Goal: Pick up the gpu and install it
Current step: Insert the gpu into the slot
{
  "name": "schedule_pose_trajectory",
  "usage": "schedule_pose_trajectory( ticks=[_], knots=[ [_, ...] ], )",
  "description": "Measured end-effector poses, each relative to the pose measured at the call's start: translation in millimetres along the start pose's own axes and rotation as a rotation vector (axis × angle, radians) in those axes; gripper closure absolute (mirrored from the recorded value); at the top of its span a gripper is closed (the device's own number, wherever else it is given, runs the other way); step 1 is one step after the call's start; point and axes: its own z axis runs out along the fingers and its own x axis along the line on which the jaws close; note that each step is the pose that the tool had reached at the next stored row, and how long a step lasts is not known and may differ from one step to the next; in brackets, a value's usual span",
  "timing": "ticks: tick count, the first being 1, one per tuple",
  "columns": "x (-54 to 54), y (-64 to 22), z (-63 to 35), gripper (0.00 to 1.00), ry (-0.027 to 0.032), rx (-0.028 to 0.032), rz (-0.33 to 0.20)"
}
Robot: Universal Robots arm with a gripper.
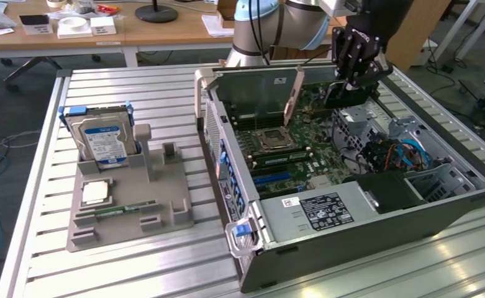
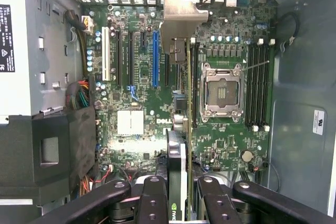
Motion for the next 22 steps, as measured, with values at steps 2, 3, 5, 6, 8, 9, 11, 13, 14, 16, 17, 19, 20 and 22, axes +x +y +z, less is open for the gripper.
schedule_pose_trajectory(
  ticks=[2,3,5,6,8,9,11,13,14,16,17,19,20,22],
  knots=[
    [0.1,0.1,0.1,0.73,-0.0002,0.0001,0.0],
    [0.5,0.2,0.1,0.73,-0.0003,0.0001,0.0],
    [2.0,0.3,-0.1,0.73,-0.0001,0.0,0.0],
    [2.6,0.3,-0.1,0.73,-0.0001,0.0,0.0],
    [2.7,0.3,-0.1,0.73,-0.0001,0.0,0.0],
    [2.7,0.3,-0.1,0.73,-0.0001,0.0001,0.0],
    [3.6,0.3,0.3,0.73,0.0,0.0,0.0],
    [5.0,0.3,0.9,0.73,-0.0001,0.0,0.0],
    [5.0,0.4,1.0,0.73,-0.0002,0.0001,0.0],
    [5.0,0.4,1.0,0.73,-0.0001,0.0,0.0],
    [5.1,0.3,1.0,0.73,-0.0001,0.0,0.0],
    [5.1,0.3,1.0,0.73,0.0,0.0,0.0],
    [5.1,0.3,1.0,0.73,0.0,0.0,0.0],
    [5.3,0.3,0.9,0.73,0.0,0.0,0.0]
  ],
)
